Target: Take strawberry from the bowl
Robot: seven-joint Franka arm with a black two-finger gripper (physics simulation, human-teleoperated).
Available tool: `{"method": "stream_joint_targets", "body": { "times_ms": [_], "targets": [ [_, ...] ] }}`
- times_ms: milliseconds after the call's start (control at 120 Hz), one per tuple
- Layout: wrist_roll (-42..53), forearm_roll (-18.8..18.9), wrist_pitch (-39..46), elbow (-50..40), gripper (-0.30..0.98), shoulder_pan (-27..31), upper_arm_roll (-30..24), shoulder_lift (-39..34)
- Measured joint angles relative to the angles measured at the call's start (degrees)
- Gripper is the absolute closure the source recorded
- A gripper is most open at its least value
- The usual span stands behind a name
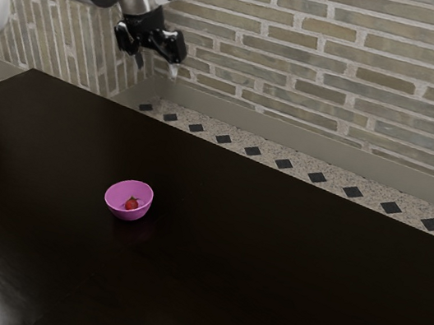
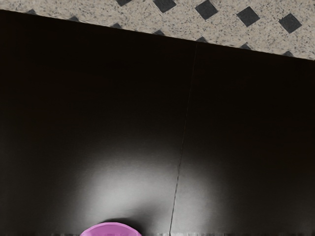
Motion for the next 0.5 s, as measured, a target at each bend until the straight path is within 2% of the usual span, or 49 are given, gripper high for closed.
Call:
{"method": "stream_joint_targets", "body": {
  "times_ms": [83, 200, 500],
  "targets": [
    [-0.2, 0.9, -7.2, 4.4, 0.05, 0.0, -0.5, 0.5],
    [-0.5, 1.9, -12.5, 3.1, 0.03, 0.0, -0.6, 1.1],
    [-1.1, 2.5, -8.9, -13.4, 0.01, 0.5, 0.0, 2.5]
  ]
}}
